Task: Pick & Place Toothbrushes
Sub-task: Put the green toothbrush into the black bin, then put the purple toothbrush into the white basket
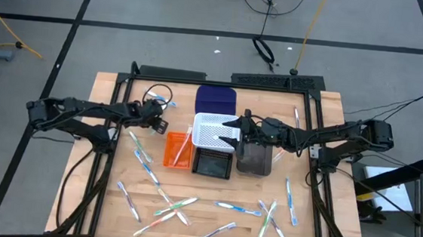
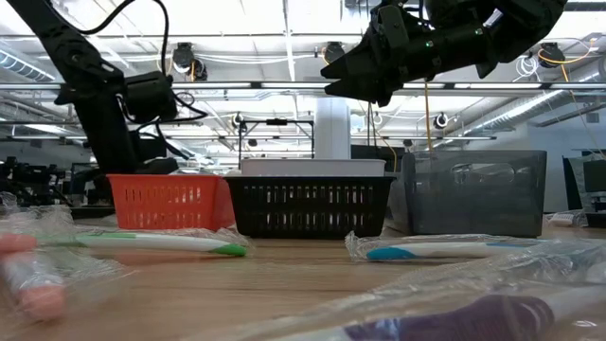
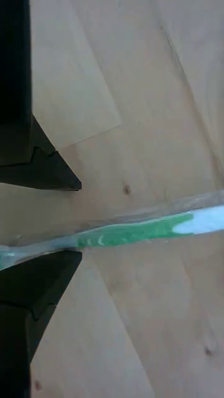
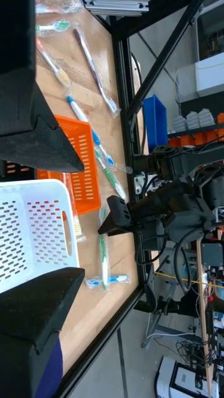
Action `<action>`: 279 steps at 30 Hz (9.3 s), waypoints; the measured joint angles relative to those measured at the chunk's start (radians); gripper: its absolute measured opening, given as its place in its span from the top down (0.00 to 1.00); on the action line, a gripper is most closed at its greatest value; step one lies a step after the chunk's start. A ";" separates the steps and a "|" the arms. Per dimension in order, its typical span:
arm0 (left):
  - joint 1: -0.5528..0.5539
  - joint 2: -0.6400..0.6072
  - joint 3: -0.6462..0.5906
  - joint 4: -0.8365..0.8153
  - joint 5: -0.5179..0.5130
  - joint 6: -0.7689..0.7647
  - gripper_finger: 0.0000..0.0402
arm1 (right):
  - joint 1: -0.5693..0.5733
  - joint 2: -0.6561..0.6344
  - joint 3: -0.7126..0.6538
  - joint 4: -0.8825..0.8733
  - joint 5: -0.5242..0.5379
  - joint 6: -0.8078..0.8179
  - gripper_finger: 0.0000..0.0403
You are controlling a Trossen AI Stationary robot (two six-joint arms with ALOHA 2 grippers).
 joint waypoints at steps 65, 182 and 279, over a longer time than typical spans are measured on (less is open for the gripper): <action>-0.431 -0.256 -0.011 0.852 0.085 0.332 1.00 | 0.000 0.000 0.000 0.192 0.001 0.091 0.37; -0.496 0.162 0.336 0.678 0.064 0.527 0.78 | 0.022 -0.403 0.000 -1.055 -0.030 0.649 0.97; -0.497 0.163 0.336 0.657 0.065 0.527 0.78 | -0.409 -0.443 0.000 -1.704 0.355 0.638 0.73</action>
